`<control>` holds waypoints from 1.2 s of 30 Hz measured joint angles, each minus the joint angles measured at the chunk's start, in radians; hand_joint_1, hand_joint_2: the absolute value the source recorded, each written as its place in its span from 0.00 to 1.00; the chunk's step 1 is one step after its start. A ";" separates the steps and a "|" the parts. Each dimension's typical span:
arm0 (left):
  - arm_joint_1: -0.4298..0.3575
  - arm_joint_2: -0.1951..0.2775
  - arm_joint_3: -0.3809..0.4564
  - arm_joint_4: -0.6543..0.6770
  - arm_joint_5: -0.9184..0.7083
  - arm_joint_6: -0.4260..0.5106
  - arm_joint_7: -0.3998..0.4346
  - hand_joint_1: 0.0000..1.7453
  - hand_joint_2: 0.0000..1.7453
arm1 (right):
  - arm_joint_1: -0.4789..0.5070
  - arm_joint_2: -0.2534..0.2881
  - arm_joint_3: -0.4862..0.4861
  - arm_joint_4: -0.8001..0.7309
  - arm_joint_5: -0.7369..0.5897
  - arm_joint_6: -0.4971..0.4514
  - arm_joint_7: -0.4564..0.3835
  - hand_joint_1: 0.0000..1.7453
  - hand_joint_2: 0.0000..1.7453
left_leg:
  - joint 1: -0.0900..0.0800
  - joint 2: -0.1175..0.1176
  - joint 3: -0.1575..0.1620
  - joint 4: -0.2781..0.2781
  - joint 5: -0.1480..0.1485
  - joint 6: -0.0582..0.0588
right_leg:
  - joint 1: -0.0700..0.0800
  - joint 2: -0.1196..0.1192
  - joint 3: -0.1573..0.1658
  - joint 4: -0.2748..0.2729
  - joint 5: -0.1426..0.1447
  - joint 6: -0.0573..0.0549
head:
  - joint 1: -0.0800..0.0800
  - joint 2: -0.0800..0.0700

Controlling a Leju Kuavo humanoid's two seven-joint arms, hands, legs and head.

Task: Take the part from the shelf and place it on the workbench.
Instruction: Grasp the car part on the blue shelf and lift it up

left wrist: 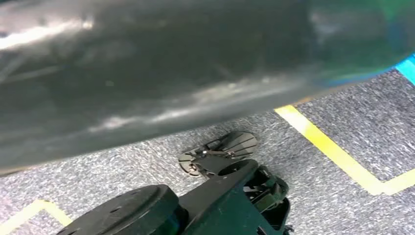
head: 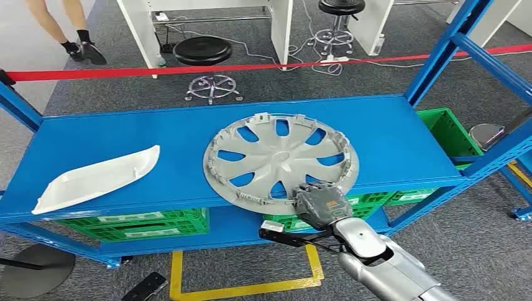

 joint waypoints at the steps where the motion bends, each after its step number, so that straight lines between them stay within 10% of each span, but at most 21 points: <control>1: 0.001 0.000 -0.005 -0.002 0.007 0.000 0.001 0.00 0.00 | 0.001 0.000 0.000 0.000 0.001 -0.001 0.000 1.00 1.00 | 0.000 0.000 0.000 0.000 0.000 0.000 | 0.000 0.000 0.000 0.000 0.000 0.000 | 0.000 0.000; 36: 0.060 0.014 -0.162 -0.063 0.197 0.035 0.031 0.00 0.00 | 0.153 -0.012 -0.077 -0.271 0.108 -0.160 0.019 1.00 1.00 | 0.000 0.000 -0.001 0.000 0.000 0.000 | 0.000 0.000 -0.001 0.000 0.000 0.000 | 0.000 0.000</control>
